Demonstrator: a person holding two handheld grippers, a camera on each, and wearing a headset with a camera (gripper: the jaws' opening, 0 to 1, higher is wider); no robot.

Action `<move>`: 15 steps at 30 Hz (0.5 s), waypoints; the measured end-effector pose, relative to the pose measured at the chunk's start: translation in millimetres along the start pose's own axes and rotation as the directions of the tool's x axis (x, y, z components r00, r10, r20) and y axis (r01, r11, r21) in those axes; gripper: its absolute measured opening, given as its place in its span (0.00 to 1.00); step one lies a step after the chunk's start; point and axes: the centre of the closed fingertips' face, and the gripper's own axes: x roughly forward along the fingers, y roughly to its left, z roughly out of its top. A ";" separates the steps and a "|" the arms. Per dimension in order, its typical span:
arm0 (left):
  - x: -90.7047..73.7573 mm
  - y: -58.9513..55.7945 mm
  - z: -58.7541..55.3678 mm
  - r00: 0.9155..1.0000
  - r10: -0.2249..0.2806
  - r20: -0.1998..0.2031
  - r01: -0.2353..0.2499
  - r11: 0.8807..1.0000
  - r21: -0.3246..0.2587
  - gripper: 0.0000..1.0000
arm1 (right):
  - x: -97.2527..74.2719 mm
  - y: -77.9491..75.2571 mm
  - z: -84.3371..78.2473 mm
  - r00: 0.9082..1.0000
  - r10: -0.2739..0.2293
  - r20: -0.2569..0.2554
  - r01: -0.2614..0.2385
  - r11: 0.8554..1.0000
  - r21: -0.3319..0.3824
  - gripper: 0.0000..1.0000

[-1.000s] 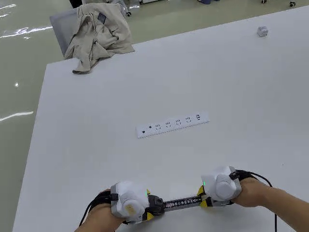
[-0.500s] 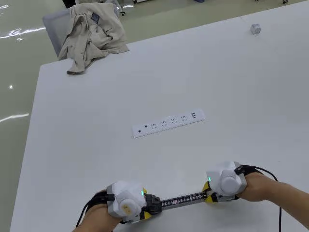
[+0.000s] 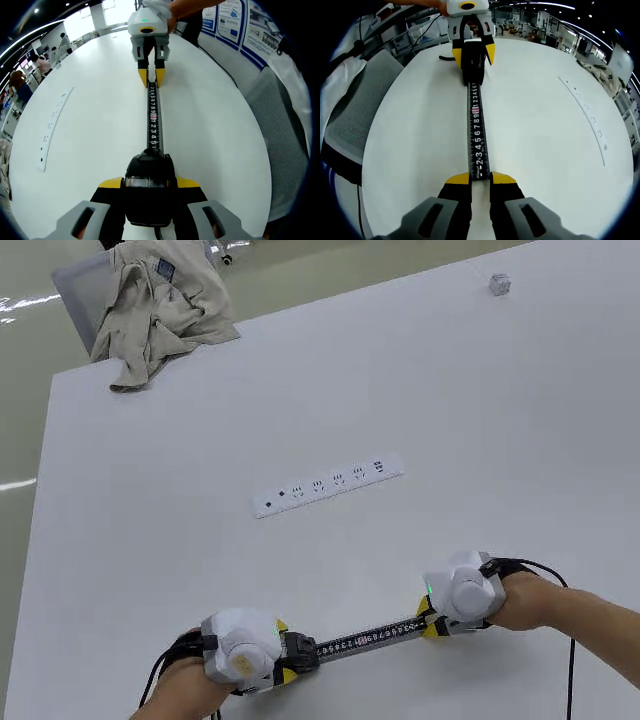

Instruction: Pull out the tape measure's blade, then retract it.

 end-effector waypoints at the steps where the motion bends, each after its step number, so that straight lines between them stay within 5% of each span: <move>1: -0.3 -0.2 0.1 1.000 0.000 0.000 0.000 1.000 0.000 0.34 | -0.4 -0.1 -1.2 1.000 0.000 -0.001 0.000 1.000 0.001 0.11; 15: -1.6 -0.3 0.7 1.000 -0.002 -0.001 0.002 1.000 -0.002 0.34 | -9.5 -0.7 -16.3 1.000 0.000 -0.010 0.000 1.000 0.009 0.11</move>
